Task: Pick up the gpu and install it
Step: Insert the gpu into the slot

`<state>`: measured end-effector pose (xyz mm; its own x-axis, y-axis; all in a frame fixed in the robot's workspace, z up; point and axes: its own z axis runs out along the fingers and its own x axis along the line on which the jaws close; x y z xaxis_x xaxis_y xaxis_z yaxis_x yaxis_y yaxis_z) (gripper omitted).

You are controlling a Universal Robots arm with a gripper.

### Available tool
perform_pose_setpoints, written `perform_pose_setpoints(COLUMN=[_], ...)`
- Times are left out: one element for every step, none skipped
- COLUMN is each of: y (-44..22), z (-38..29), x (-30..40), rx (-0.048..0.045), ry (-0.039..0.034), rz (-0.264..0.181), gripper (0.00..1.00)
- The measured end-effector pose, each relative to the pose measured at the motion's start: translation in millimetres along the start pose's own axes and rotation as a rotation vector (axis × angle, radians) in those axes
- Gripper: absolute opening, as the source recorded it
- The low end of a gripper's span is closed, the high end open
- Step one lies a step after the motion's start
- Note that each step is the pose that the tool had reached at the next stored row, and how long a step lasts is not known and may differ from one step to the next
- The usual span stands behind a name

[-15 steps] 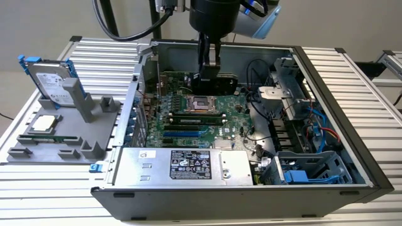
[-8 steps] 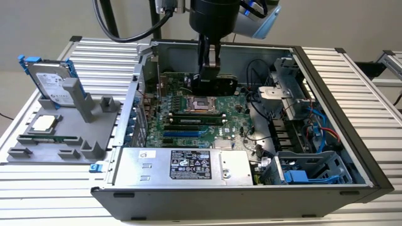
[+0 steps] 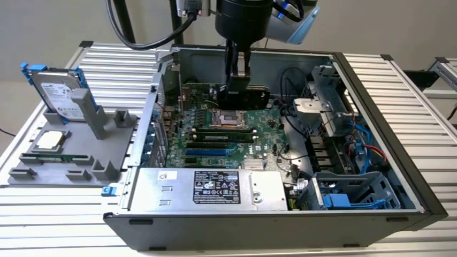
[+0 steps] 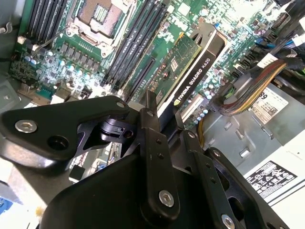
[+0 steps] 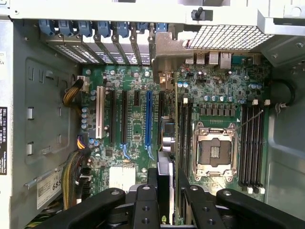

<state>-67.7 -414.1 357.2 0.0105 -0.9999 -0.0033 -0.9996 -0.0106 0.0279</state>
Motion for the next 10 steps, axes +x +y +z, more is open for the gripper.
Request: perform_pose_setpoints(y=[0.0,0.0,0.0,-0.1,0.0,0.0,-0.1,-0.1,-0.1,-0.1], z=[0.3,0.5,0.7,1.0,1.2,1.5,1.9,2.2,2.5,2.8], x=[0.0,0.0,0.0,0.0,0.0,0.0,0.0,0.0,0.0,0.0], rx=[0.0,0.0001,0.0,0.0,0.0,0.0,0.0,0.0,0.0,0.0], ry=[0.0,0.0002,0.0005,0.001,0.0016,0.0024,0.0031,0.004,0.0049,0.0064], rz=[0.0,0.0,0.0,0.0,0.0,0.0,0.0,0.0,0.0,0.0], gripper=[0.0,0.0,0.0,0.0,0.0,0.0,0.0,0.0,0.0,0.0])
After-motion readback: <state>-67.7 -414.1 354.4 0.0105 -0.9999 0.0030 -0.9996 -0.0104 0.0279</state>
